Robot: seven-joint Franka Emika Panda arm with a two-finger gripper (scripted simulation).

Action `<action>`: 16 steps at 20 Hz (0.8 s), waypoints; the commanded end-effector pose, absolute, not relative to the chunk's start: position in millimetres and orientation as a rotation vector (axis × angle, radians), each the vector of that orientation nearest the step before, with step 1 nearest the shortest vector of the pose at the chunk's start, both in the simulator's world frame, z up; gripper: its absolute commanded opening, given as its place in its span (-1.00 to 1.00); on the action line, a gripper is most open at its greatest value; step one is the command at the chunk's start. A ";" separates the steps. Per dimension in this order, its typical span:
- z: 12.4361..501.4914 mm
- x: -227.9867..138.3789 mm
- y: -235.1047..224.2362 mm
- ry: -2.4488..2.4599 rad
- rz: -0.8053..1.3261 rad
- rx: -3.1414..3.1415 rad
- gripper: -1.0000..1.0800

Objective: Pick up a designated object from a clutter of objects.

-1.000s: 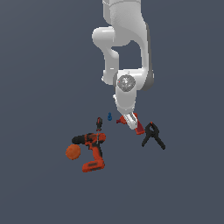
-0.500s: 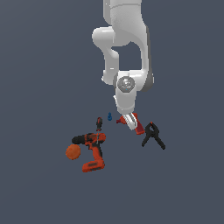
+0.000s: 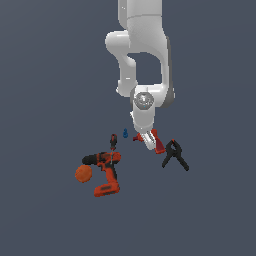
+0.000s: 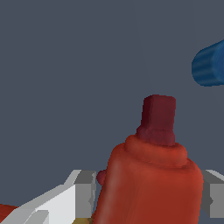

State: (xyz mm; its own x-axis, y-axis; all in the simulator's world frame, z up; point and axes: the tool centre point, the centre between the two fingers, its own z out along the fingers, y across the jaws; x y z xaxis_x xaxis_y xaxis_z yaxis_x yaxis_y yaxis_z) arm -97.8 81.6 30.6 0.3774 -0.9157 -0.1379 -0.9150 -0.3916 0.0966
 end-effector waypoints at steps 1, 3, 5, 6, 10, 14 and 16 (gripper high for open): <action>29.5 -98.2 81.5 -1.731 -0.266 2.603 -1.00; 29.5 -98.2 81.5 -1.731 -0.266 2.603 -1.00; 29.5 -98.2 81.5 -1.731 -0.266 2.603 -1.00; 29.5 -98.2 81.5 -1.731 -0.266 2.603 -1.00; 30.6 -97.4 81.9 -1.731 -0.263 2.605 -1.00; 35.5 -94.5 83.4 -1.731 -0.263 2.605 -1.00; 40.4 -91.7 84.9 -1.731 -0.263 2.604 -1.00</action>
